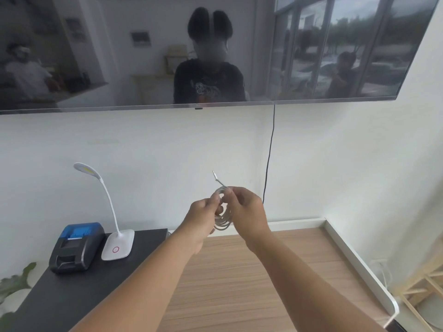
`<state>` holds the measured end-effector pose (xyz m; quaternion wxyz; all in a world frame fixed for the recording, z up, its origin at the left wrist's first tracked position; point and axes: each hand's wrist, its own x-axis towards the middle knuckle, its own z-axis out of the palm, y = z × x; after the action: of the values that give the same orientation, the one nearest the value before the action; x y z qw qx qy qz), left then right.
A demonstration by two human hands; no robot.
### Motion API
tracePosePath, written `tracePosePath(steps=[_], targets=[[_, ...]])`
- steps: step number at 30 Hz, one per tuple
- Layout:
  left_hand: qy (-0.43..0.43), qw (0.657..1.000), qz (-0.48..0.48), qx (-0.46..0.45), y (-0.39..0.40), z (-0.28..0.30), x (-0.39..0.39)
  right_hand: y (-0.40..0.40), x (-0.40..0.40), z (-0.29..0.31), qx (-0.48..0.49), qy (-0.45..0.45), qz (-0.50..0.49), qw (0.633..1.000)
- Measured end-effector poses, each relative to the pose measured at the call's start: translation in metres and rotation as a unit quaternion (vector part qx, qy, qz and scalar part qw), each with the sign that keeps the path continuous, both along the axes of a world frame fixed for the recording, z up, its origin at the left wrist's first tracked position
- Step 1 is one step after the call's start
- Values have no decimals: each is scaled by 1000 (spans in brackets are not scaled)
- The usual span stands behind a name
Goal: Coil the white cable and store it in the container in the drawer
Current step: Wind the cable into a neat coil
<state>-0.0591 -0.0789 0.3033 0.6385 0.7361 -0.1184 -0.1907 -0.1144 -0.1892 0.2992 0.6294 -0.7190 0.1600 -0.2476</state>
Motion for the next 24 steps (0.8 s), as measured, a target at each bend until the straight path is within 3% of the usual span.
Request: tracePosePath(steps=[4,8,13,16,20,24], targets=[[-2,1000,-20,7,2,-1,3,-10,0,9,134,-3,69,989],[-80,996,8,48,0,-7,4,-19,3,18,178,21,56,982],[-203,966,19,156,-4,-13,-2,-23,4,20,133,0,36,991],[-244,947,52,202,-6,-13,-2,-20,1,23,36,-40,25,998],[-256,936,76,228,-8,-11,3,-15,-7,27,-55,-111,81,989],[-248,936,85,235,-8,-12,6,-12,-12,28,-48,-71,128,988]])
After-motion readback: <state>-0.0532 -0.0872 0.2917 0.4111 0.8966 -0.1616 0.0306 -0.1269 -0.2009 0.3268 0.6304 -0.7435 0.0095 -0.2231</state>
